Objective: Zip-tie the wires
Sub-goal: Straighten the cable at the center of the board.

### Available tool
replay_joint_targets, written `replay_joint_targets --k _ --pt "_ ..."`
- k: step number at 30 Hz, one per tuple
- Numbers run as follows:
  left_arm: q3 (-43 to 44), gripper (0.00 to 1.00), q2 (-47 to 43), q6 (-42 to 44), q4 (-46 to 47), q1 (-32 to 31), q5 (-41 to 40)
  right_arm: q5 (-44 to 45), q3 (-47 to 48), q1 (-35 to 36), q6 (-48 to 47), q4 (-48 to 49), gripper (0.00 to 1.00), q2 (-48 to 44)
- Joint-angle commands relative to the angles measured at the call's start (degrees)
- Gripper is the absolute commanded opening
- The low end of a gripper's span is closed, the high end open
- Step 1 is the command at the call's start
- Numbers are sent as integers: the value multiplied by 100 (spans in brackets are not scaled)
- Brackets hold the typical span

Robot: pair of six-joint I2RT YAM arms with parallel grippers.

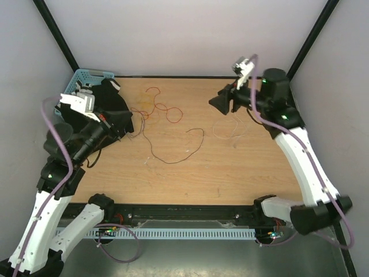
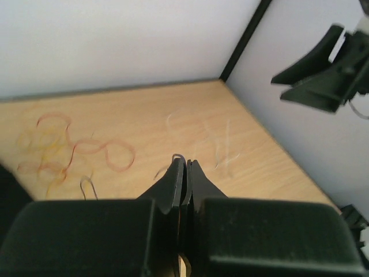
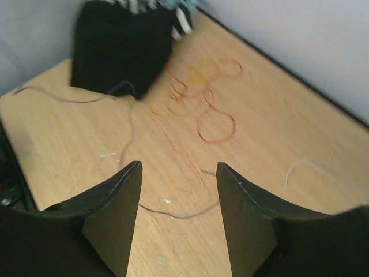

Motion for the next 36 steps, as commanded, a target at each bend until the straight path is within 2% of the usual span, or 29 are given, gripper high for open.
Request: replay_joint_targets --k 1,7,14,28,30,34,36 --pt "-752 0 -182 -61 -849 34 -698 1430 -413 173 617 374 65 926" --pt "-1405 0 -499 -85 -998 37 -1342 2536 -473 855 941 576 68 2520" --pt "-1573 0 -501 -52 -1003 43 -1444 3229 -407 959 1333 705 67 3716" --pt "-1548 0 -416 76 -1005 52 -1491 2878 -327 1063 1386 828 53 4656" --pt "-1545 0 -432 84 -1007 52 -1492 2834 -303 1082 1382 823 41 4741" --pt "-1525 0 -446 77 -1057 67 -1531 2992 -365 1074 1313 823 2 4599" --pt "-1425 0 -401 53 -1161 121 -1497 3339 -507 1028 1230 832 0 4257"
